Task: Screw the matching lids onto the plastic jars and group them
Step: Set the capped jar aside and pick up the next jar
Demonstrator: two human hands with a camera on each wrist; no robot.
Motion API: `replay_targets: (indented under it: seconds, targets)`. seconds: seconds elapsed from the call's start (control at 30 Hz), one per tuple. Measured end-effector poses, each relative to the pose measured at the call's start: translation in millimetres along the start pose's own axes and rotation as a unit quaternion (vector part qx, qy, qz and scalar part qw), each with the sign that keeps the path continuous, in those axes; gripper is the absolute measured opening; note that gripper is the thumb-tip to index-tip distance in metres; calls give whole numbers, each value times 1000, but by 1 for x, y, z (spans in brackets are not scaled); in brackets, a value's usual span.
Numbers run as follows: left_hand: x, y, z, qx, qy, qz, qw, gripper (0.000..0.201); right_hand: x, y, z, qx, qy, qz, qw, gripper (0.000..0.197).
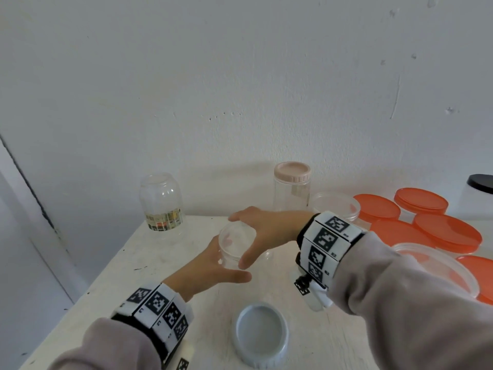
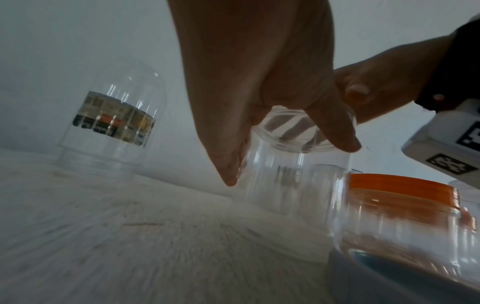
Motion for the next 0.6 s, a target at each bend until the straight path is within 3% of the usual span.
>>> replay_targets:
  seconds: [0.13, 0.33, 0.5, 0.6]
  targets:
    - [5, 11, 5, -1, -16, 15, 1000, 108, 9, 4, 4, -67, 51, -25, 996, 102]
    - [6, 14, 5, -13, -18, -1, 1000, 100, 13, 7, 7, -102, 66, -34, 992, 104]
    - [2, 8, 3, -21, -4, -27, 999, 74, 14, 6, 6, -110, 71, -32, 991, 107]
    - [2, 7, 1, -17, 11, -32, 999, 69, 14, 6, 6, -108, 77, -27, 991, 107]
Point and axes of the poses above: each hand's wrist, its own x-axis towards the middle knuckle, its own z-axis out of the back of the hand, y = z × x, the point moved 6 cm from there along x, towards the middle knuckle, and after that the axes turned 8 degrees about z, right-handed, at the moved point
